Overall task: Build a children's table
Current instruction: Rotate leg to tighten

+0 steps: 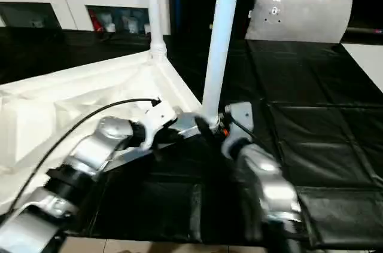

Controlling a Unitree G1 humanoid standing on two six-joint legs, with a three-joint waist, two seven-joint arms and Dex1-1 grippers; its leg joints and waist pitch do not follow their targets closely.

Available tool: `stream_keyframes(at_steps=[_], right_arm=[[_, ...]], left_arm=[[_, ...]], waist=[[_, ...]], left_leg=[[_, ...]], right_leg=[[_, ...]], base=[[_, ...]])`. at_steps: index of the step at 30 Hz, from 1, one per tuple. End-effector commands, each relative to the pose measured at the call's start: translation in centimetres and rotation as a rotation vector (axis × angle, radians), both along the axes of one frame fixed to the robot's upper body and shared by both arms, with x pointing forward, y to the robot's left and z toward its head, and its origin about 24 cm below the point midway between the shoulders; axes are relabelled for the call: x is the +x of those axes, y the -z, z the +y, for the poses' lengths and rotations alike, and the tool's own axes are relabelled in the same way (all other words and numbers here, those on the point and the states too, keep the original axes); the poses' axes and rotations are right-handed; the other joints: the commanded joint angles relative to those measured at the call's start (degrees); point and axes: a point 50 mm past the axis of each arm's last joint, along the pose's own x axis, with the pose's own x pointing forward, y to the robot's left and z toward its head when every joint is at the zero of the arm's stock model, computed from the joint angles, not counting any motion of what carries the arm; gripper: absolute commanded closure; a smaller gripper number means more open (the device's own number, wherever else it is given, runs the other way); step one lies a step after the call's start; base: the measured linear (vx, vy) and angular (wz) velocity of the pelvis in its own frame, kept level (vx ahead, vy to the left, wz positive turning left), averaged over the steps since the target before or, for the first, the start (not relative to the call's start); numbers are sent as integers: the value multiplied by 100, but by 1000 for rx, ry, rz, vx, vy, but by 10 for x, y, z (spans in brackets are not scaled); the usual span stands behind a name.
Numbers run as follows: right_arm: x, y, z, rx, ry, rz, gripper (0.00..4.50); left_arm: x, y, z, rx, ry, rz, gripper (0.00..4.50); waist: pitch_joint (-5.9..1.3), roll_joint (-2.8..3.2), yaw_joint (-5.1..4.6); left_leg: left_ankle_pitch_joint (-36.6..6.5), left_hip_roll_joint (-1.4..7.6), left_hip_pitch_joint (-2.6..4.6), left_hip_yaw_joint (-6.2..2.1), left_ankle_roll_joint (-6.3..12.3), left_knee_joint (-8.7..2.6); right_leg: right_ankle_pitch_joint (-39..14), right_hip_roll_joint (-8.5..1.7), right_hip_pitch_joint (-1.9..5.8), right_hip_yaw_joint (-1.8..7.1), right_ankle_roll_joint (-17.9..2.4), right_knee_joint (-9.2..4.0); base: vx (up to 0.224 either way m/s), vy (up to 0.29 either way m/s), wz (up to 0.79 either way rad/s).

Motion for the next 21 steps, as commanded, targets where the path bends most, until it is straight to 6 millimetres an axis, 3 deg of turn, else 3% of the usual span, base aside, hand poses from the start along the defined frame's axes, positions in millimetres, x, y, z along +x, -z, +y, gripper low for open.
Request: stream_keyframes(at_steps=[1, 5, 9, 12, 21], right_arm=[[-5, -8, -4, -26, -125, -53, 39], [-10, -14, -21, -118, -276, -75, 3], [-13, -18, -28, -140, -415, -67, 3], [-16, -21, -28, -106, -520, -47, 3], [-21, -19, -25, -79, -797, 50, 82]], left_arm=[[-7, 3, 3, -33, 104, 4, 450], [-16, 6, 15, 6, 242, 39, 450], [-22, 6, 21, 11, 335, 71, 450], [-26, 5, 25, 22, 401, 87, 450], [-35, -1, 32, 65, 593, 132, 450]], waist=[[-341, -57, 38], [-355, -62, 89], [-356, -66, 166], [-367, -73, 199], [-386, -72, 333]], left_leg=[[-365, 320, 77, -125, 554, -347], [-357, 330, 85, -116, 662, -320], [-483, 353, 121, -101, 625, -322], [-414, 356, 111, -105, 692, -311], [-320, 375, 124, -93, 687, -290]], right_leg=[[917, -418, 270, 257, -1499, -379], [874, -418, 261, 249, -1548, -366], [572, -427, 233, 250, -1609, -374], [709, -435, 244, 244, -1652, -348], [709, -434, 219, 216, -1728, -297]], base=[[0, 0, 0], [0, 0, 0], [0, 0, 0], [0, 0, 0], [0, 0, 0]])
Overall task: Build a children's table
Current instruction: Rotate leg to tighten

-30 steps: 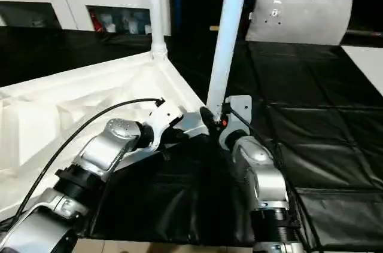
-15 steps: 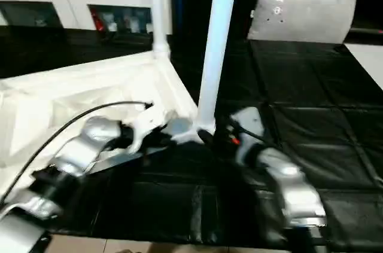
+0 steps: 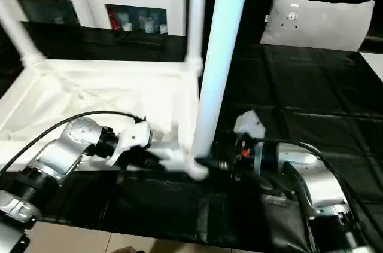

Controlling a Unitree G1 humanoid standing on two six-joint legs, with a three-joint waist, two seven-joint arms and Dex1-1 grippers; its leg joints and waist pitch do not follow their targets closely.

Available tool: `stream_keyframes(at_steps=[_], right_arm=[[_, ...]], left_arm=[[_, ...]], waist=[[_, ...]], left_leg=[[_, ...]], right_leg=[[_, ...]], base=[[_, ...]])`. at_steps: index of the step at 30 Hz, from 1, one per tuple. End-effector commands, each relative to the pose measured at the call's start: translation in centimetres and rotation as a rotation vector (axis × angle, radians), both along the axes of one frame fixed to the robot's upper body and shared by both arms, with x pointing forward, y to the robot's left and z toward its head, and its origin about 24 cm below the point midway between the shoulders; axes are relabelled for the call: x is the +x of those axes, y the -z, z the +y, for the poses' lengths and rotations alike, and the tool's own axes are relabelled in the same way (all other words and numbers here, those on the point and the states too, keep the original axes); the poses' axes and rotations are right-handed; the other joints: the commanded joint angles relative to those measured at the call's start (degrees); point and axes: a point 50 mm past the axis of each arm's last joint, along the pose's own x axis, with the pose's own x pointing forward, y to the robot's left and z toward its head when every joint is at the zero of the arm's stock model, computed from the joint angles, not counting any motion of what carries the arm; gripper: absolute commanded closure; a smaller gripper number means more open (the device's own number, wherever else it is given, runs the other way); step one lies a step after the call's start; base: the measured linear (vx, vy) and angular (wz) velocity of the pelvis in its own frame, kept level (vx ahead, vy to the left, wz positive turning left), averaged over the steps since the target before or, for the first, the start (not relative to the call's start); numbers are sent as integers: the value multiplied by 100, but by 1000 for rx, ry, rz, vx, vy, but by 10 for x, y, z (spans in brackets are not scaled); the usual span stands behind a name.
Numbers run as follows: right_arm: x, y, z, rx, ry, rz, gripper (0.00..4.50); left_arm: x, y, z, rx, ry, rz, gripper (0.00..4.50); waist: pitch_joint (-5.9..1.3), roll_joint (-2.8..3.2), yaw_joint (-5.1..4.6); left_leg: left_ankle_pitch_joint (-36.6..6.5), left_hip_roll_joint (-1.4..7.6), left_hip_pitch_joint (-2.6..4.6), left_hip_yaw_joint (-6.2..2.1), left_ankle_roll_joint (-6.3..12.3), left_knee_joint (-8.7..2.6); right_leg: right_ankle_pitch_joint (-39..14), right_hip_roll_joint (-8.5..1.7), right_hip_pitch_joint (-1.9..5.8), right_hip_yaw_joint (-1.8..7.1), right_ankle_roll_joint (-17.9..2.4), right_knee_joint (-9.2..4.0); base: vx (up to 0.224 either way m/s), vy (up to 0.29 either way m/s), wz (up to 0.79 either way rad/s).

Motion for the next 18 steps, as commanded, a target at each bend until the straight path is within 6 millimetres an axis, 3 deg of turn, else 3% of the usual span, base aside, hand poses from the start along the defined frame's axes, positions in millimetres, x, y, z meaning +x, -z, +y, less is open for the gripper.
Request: stream_keyframes(at_steps=[1, 7, 18], right_arm=[[1, -2, 0, -2, -36, 12, 87], [-2, -1, 3, 21, -107, 56, 145], [-7, 1, 8, 40, -183, 114, 228]], left_arm=[[-7, -2, -8, 18, 117, 4, 450], [-8, -3, -7, 45, 158, -3, 450], [-8, -3, -5, 53, 179, 7, 450]], waist=[[-385, -57, -12], [-395, -41, 66], [-398, -51, 79]], left_leg=[[-326, 371, 133, -94, 664, -336], [-349, 375, 141, -94, 605, -332], [-429, 364, 133, -94, 520, -326]], right_leg=[[710, -421, 209, 230, -1728, -327], [640, -428, 204, 229, -1711, -318], [523, -427, 208, 230, -1715, -321]], base=[[0, 0, 0], [0, 0, 0], [0, 0, 0]])
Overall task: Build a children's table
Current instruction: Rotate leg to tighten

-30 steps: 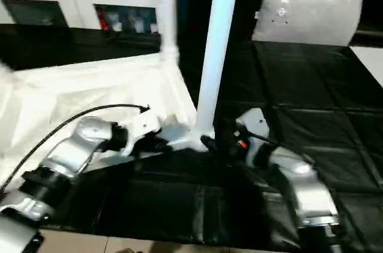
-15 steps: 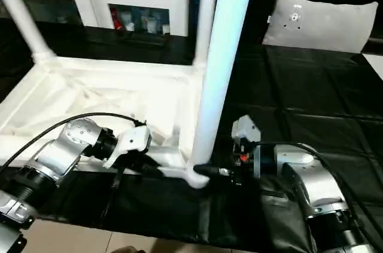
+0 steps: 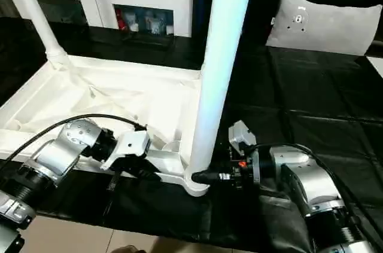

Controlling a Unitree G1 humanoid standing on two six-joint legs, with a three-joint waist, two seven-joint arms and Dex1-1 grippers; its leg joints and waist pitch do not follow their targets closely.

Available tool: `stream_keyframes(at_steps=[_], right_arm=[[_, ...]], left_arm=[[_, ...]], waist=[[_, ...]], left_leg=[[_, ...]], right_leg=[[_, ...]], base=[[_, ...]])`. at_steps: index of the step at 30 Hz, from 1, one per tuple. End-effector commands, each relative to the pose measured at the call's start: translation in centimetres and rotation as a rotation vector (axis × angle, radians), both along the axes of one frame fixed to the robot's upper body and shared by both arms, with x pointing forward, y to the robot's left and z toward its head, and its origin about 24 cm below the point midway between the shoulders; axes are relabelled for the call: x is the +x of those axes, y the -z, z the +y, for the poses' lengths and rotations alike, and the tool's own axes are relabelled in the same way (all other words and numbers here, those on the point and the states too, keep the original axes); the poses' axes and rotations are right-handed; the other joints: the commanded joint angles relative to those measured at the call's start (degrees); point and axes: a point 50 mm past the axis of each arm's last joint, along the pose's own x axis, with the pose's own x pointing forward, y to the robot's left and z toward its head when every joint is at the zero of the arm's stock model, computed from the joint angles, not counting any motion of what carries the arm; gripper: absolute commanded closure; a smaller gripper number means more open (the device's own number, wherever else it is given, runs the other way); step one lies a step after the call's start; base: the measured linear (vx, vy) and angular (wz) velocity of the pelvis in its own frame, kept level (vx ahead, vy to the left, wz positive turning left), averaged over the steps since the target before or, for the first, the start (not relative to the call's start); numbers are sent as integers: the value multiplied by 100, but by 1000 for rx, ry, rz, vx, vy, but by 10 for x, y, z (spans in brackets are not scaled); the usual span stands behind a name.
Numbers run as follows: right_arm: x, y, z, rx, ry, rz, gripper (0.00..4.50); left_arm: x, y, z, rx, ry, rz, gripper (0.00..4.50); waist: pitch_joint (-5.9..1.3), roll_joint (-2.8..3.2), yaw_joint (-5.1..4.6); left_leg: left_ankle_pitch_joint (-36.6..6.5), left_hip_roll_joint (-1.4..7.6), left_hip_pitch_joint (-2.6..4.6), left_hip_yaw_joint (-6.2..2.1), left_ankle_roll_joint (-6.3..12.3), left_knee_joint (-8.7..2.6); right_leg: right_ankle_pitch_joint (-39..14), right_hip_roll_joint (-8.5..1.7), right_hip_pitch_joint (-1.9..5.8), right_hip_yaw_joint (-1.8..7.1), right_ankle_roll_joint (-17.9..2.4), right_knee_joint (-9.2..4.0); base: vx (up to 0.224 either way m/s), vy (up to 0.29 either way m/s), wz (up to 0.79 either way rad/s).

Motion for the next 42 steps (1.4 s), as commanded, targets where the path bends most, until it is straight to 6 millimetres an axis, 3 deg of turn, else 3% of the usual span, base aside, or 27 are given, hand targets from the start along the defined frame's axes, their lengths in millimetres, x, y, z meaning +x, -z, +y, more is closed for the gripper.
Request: stream_keyframes(at_steps=[1, 5, 10, 12, 15, 17, 19, 20, 21, 28, 31, 33, 36, 42], right_arm=[[-1, -3, 3, 8, -47, 14, 234], [-5, -2, 4, 11, -62, 32, 239], [-11, -1, 13, 76, 0, 79, 240], [-10, 3, 20, 77, 87, 75, 240], [-2, 10, 30, 56, 247, 41, 240], [2, 10, 33, 70, 296, 30, 241], [15, 11, 47, 112, 497, 40, 241], [15, 11, 47, 112, 497, 40, 241], [18, 12, 52, 101, 551, 38, 241], [39, 21, 71, 5, 893, 25, 242], [52, 17, 70, 47, 1052, -12, 242], [54, 13, 64, 79, 1079, -35, 176], [52, 12, 57, 90, 1083, -47, 163], [47, 8, 32, 92, 1038, -143, 110]], left_arm=[[-4, -1, -6, 28, 88, 6, 450], [-4, 0, -4, 48, 73, 13, 450], [4, 0, -6, 22, -99, 24, 450], [7, -2, -12, -32, -186, 38, 450], [13, -4, -20, -52, -302, 33, 450], [15, -4, -22, -57, -337, 23, 450], [23, -5, -33, -90, -457, 10, 450], [23, -5, -33, -90, -457, 10, 450], [26, -7, -38, -103, -501, 2, 450], [43, -15, -59, -150, -694, -89, 450], [46, -19, -72, -178, -724, -138, 450], [45, -18, -73, -171, -708, -153, 450], [44, -16, -72, -168, -694, -161, 450], [39, -9, -62, -141, -630, -160, 450]], waist=[[-396, -45, -22], [-397, -42, -23], [-387, -33, -14], [-352, -37, -23], [-310, -52, -101], [-301, -58, -176], [-301, -83, -255], [-297, -73, -303], [-308, -86, -335], [-371, -61, -380], [-414, -48, -372], [-429, -32, -341], [-425, -41, -311], [-401, -31, -310]], left_leg=[[-431, 364, 133, -95, 511, -360], [-435, 360, 134, -95, 487, -356], [-495, 372, 153, -92, 434, -372], [-685, 363, 156, -96, 337, -394], [-1089, 335, 144, -121, 53, -443], [-1251, 327, 134, -140, -64, -463], [-1271, 321, 133, -139, -82, -469], [-1290, 306, 138, -142, -113, -470], [-1213, 293, 103, -153, -108, -464], [-645, 276, 108, -127, 25, -416], [-223, 266, 78, -115, 223, -376], [48, 265, 65, -117, 466, -347], [11, 280, 70, -110, 622, -339], [-302, 304, 84, -112, 514, -368]], right_leg=[[508, -422, 207, 227, -1710, -355], [502, -421, 207, 232, -1696, -357], [430, -425, 191, 241, -1705, -361], [61, -436, 168, 247, -1681, -409], [-869, -446, 171, 254, -1483, -496], [-1219, -444, 169, 257, -1350, -530], [-1247, -425, 155, 267, -1294, -539], [-1290, -421, 124, 266, -1311, -542], [-1310, -427, 172, 258, -1256, -547], [-308, -388, 171, 269, -1344, -484], [571, -378, 189, 263, -1457, -410], [1218, -371, 217, 252, -1531, -352], [1370, -387, 225, 250, -1567, -351], [863, -383, 222, 246, -1532, -390]], base=[[0, 0, 0], [0, 0, 0], [0, 0, 0], [0, 0, 0], [0, 0, 0], [0, 0, 0], [0, 0, 0], [0, 0, 0], [0, 0, 0], [0, 0, 0], [0, 0, 0], [0, 0, 0], [0, 0, 0], [0, 0, 0]])
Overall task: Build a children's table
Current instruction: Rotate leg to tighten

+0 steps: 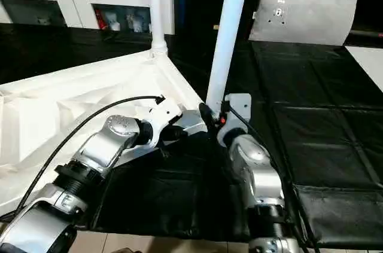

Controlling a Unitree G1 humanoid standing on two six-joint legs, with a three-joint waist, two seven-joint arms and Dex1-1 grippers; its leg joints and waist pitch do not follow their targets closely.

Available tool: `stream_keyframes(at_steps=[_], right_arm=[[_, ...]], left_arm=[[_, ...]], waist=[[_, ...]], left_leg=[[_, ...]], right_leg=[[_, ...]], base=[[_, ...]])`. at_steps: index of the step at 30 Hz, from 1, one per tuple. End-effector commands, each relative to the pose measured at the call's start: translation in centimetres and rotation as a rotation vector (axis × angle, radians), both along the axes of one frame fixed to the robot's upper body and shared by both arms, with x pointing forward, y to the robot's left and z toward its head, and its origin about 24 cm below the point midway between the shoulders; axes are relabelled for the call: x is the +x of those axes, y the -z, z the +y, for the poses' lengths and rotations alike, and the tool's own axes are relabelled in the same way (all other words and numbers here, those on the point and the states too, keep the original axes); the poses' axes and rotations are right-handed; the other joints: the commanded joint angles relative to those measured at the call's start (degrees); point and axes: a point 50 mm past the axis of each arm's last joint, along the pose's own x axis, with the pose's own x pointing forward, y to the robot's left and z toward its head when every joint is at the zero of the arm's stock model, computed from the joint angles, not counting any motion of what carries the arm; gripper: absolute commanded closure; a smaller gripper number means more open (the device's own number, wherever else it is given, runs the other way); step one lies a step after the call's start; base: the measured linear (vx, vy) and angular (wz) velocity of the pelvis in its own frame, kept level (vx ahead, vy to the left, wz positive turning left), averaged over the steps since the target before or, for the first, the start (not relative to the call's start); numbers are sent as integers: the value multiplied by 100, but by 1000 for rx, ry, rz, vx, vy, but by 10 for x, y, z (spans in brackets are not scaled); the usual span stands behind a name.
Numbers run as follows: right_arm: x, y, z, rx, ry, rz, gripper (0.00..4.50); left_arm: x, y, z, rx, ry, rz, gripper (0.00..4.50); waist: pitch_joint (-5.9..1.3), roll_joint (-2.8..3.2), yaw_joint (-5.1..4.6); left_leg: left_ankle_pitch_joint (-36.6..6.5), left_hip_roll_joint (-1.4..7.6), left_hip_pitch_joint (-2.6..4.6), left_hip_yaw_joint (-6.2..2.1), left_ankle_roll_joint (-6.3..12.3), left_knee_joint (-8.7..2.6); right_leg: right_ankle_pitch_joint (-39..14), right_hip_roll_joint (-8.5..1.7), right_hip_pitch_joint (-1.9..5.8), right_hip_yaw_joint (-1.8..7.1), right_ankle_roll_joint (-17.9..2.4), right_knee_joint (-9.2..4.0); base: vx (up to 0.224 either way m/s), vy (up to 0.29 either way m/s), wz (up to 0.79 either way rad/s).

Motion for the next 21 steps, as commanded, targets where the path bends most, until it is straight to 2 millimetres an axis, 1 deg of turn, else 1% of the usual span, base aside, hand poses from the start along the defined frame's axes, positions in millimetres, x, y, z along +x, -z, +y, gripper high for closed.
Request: stream_keyframes(at_steps=[1, 2, 3, 4, 6, 8, 9, 10, 11, 14, 15, 16, 17, 18, 19, 20, 21], right_arm=[[-5, -9, -12, -25, -101, -70, 110], [-6, -10, -16, -37, -132, -80, 88], [-8, -12, -20, -52, -175, -92, 81], [-9, -14, -23, -66, -219, -99, 73], [-13, -17, -31, -119, -304, -105, 53], [-16, -19, -39, -170, -378, -106, 53], [-18, -20, -42, -191, -427, -103, 53], [-19, -20, -43, -196, -443, -103, 53], [-23, -22, -48, -207, -543, -94, 53], [-31, -24, -52, -209, -724, -64, 53], [-33, -24, -53, -214, -787, -47, 69], [-34, -24, -53, -219, -807, -43, 79], [-35, -24, -53, -231, -852, -32, 79], [-36, -23, -53, -237, -884, -24, 87], [-36, -23, -53, -238, -887, -23, 92], [-37, -22, -51, -250, -945, -9, 92], [-37, -21, -50, -251, -970, -4, 110]], left_arm=[[-2, -7, 4, -25, 79, -43, 450], [-4, -6, 6, -21, 108, -43, 450], [-6, -5, 8, -15, 143, -42, 450], [-7, -4, 11, -8, 154, -35, 450], [-10, -3, 15, 3, 211, -30, 450], [-12, -2, 20, 13, 249, -14, 450], [-14, -1, 22, 10, 289, -3, 450], [-15, -1, 23, 11, 297, 3, 450], [-18, 0, 27, 20, 360, 17, 450], [-25, 1, 35, 35, 467, 44, 450], [-27, 0, 38, 32, 508, 52, 450], [-27, 0, 38, 32, 517, 56, 450], [-28, 0, 40, 35, 540, 64, 450], [-29, 0, 41, 39, 557, 72, 450], [-29, 0, 41, 39, 559, 73, 450], [-31, -1, 42, 50, 604, 87, 450], [-33, 0, 43, 57, 626, 94, 450]], waist=[[-406, -32, 32], [-403, -31, 38], [-403, -36, 37], [-403, -54, 32], [-389, -45, 38], [-385, -45, 48], [-391, -59, 50], [-388, -55, 52], [-387, -50, 67], [-385, -56, 123], [-383, -65, 141], [-384, -59, 150], [-385, -68, 167], [-382, -63, 178], [-383, -62, 182], [-385, -87, 188], [-382, -83, 193]], left_leg=[[-389, 299, 121, -115, 529, -334], [-377, 296, 106, -113, 535, -328], [-406, 292, 99, -117, 557, -326], [-430, 290, 94, -112, 572, -319], [-510, 301, 112, -110, 590, -325], [-550, 309, 117, -104, 581, -326], [-546, 310, 118, -105, 592, -324], [-541, 315, 118, -105, 594, -325], [-623, 316, 135, -105, 613, -323], [-668, 331, 132, -101, 653, -319], [-646, 338, 139, -99, 660, -321], [-640, 339, 140, -97, 667, -322], [-639, 341, 139, -94, 661, -322], [-660, 348, 144, -92, 641, -329], [-673, 347, 145, -95, 629, -330], [-697, 349, 143, -94, 610, -332], [-711, 352, 146, -95, 593, -338]], right_leg=[[765, -393, 314, 237, -1509, -404], [807, -388, 323, 242, -1490, -397], [810, -388, 329, 237, -1492, -398], [813, -390, 337, 240, -1489, -399], [609, -391, 313, 236, -1528, -414], [499, -386, 304, 236, -1547, -418], [496, -392, 303, 234, -1572, -409], [487, -393, 298, 235, -1580, -408], [404, -392, 288, 229, -1607, -424], [353, -407, 289, 237, -1615, -421], [370, -401, 276, 232, -1624, -410], [368, -404, 272, 233, -1633, -408], [355, -404, 266, 229, -1648, -403], [299, -408, 255, 226, -1655, -403], [266, -408, 256, 219, -1666, -401], [196, -412, 256, 216, -1657, -406], [123, -415, 251, 215, -1658, -408]], base=[[0, 0, 0], [0, 0, 0], [0, 0, 0], [0, 0, 0], [0, 0, 0], [0, 0, 0], [0, 0, 0], [0, 0, 0], [0, 0, 0], [0, 0, 0], [0, 0, 0], [0, 0, 0], [0, 0, 0], [0, 0, 0], [0, 0, 0], [0, 0, 0], [0, 0, 0]])
